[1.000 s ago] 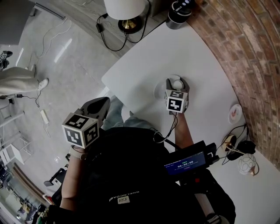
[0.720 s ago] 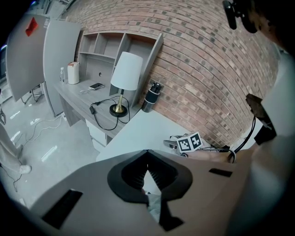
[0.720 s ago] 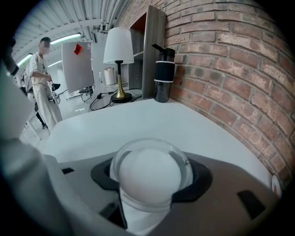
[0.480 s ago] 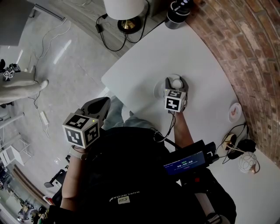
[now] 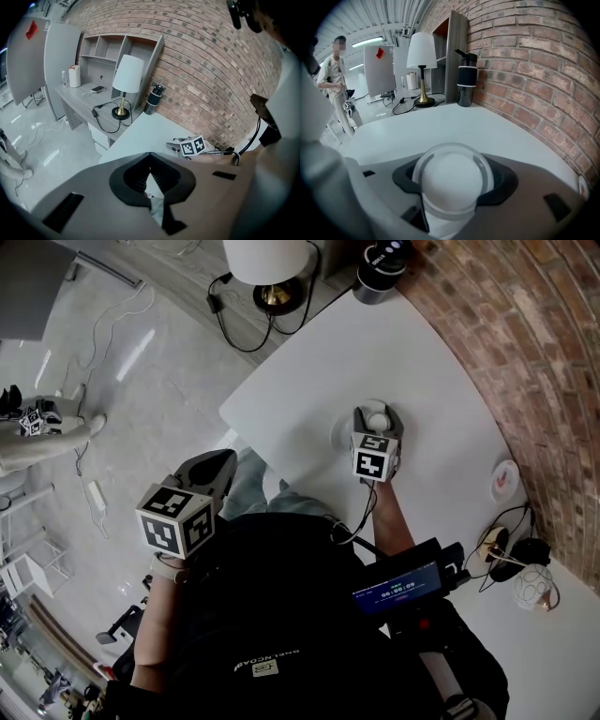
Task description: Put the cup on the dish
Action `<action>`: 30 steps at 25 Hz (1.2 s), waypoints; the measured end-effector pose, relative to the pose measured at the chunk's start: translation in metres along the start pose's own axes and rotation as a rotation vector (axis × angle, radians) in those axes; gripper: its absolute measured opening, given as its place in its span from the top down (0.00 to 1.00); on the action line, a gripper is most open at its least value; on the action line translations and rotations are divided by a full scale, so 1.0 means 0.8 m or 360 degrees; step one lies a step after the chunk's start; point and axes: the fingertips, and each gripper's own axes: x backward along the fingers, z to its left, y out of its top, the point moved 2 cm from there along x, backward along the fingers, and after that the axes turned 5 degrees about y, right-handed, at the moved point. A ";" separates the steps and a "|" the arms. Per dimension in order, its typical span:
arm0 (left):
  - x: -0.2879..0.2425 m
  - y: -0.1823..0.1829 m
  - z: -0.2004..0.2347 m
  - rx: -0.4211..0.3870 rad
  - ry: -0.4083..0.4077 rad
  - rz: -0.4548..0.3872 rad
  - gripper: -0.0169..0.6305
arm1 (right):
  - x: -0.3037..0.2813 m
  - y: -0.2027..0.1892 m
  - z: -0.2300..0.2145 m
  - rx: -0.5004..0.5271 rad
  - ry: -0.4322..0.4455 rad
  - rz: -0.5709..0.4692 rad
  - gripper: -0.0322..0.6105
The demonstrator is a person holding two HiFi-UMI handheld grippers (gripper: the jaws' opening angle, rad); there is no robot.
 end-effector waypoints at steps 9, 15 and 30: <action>0.004 -0.002 -0.004 -0.0002 0.0004 -0.0005 0.96 | 0.001 0.003 0.004 0.0037 0.0026 0.0014 0.53; 0.007 -0.005 -0.003 0.0002 0.0006 -0.0008 0.96 | 0.005 0.001 0.005 0.0028 0.0031 0.0012 0.53; 0.009 -0.008 -0.006 -0.0013 -0.0007 -0.0009 0.96 | 0.021 -0.001 0.003 0.0020 0.0021 -0.0017 0.53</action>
